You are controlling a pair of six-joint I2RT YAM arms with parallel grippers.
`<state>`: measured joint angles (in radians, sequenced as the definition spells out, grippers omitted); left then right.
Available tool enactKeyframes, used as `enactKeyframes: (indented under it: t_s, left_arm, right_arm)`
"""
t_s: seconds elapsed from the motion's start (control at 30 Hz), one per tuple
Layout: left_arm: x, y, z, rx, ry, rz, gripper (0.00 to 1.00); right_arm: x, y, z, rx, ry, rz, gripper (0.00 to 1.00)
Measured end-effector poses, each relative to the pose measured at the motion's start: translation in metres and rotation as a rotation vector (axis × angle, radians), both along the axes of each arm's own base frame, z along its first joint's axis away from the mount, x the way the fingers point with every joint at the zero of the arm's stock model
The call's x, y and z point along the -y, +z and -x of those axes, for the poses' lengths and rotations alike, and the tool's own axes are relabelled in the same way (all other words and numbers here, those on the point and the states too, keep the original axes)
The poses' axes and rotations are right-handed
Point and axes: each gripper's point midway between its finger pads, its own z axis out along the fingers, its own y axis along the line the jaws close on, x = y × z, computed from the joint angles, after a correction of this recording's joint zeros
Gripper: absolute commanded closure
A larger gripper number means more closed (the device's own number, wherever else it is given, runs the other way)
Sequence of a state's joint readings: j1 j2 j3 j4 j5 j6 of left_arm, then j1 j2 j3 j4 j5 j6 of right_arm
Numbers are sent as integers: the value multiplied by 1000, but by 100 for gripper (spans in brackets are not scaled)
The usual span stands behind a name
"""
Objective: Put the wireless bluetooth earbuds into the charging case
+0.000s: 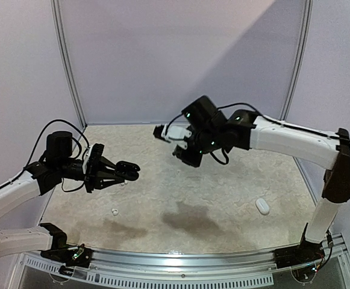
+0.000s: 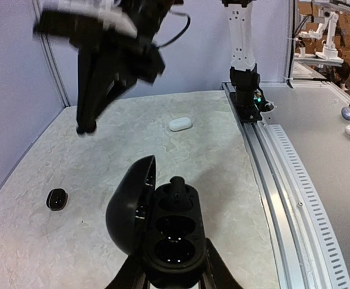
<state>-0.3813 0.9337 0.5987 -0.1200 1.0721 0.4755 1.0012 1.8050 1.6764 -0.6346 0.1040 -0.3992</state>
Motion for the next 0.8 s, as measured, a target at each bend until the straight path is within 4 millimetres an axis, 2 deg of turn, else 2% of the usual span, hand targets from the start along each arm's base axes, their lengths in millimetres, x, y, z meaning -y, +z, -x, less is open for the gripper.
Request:
enactKeyframes:
  t_s: [0.07,0.13,0.2,0.27,0.4,0.53,0.6,0.8]
  left_arm:
    - [1,2,-3,-9,10,8,100]
    - [1,2,-4,-18,16,13,100]
    - [1,2,-5,-23,20,18,100]
    - [2,4,-5,-23,21,22,100]
    - [2,5,-6,-19,21,27,100]
    - [2,5,-5,-17,19,27,100]
    - [2,5,-5,-16,17,27,100]
    - [2,7,-3,10,10,27,100]
  right_arm:
    - [-3,49,6,6,-11,-143,100]
    - [-6,84,15,-5,2,-258,100]
    - [-14,109,31,-23,42,-353,100]
    - [-29,124,49,-47,107,-409,100]
    - [-69,138,97,-107,276,-460,100]
    - [-98,135,128,-146,383,-463,100]
    - [-106,128,133,-159,402,-442,100]
    - [-123,107,129,-165,405,-380,100]
